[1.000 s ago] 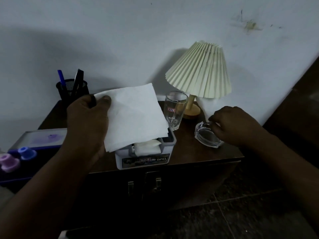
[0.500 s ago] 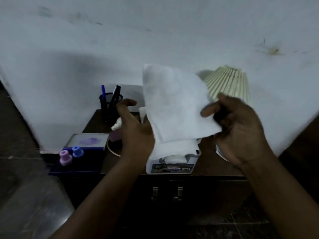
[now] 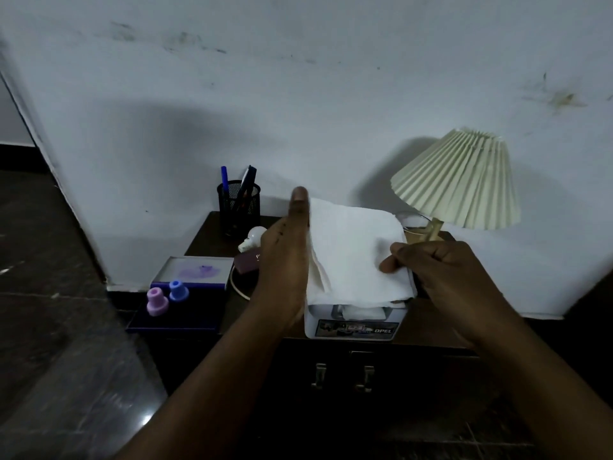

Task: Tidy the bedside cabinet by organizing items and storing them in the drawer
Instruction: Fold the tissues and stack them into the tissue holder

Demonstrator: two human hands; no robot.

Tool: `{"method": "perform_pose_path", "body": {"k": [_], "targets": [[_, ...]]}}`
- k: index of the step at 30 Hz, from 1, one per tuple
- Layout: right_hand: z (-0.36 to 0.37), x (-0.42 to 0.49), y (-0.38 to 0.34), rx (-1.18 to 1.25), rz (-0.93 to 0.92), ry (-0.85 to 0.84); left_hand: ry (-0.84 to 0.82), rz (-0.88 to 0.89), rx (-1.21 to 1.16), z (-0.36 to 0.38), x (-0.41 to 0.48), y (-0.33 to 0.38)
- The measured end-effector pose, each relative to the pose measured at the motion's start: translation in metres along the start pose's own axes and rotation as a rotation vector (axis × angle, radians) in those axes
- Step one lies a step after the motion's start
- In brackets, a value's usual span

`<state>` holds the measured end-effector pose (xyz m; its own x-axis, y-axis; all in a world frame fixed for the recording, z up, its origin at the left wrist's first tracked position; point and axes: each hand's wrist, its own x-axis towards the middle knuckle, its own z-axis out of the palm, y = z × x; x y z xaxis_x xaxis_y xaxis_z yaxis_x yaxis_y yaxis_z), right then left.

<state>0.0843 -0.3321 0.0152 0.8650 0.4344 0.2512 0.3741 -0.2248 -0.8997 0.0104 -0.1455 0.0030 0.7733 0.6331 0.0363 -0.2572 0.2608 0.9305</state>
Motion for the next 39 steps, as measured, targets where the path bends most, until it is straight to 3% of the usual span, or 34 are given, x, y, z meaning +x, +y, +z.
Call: {"method": "perform_pose_path", "body": {"k": [5,11,15,19,25,29,32,35,39], "targets": [[-0.007,0.001,0.0,-0.005,-0.048,-0.039,-0.061,0.133,0.13,-0.005,0.002,-0.003],[-0.009,0.012,-0.006,0.231,0.016,0.157,-0.192,0.109,0.041,-0.007,0.005,0.006],[-0.001,0.012,-0.009,0.321,0.181,-0.027,-0.258,0.111,-0.028,-0.007,0.001,0.012],[0.005,0.005,-0.021,0.452,0.152,-0.111,-0.213,0.138,-0.067,-0.007,0.002,0.014],[-0.001,0.006,-0.03,0.892,0.264,-0.21,-0.244,0.132,-0.127,-0.011,0.006,0.018],[0.0,0.004,-0.026,0.701,0.203,-0.264,-0.24,0.143,0.02,-0.015,0.003,0.016],[0.007,0.008,-0.017,0.493,0.148,-0.151,-0.182,0.146,0.099,-0.016,0.003,0.016],[0.011,0.012,-0.011,0.477,0.126,-0.032,-0.161,0.022,0.015,-0.014,0.003,0.018],[0.014,0.014,-0.008,0.509,0.126,-0.051,-0.305,-0.111,0.075,-0.014,0.0,0.013]]}}
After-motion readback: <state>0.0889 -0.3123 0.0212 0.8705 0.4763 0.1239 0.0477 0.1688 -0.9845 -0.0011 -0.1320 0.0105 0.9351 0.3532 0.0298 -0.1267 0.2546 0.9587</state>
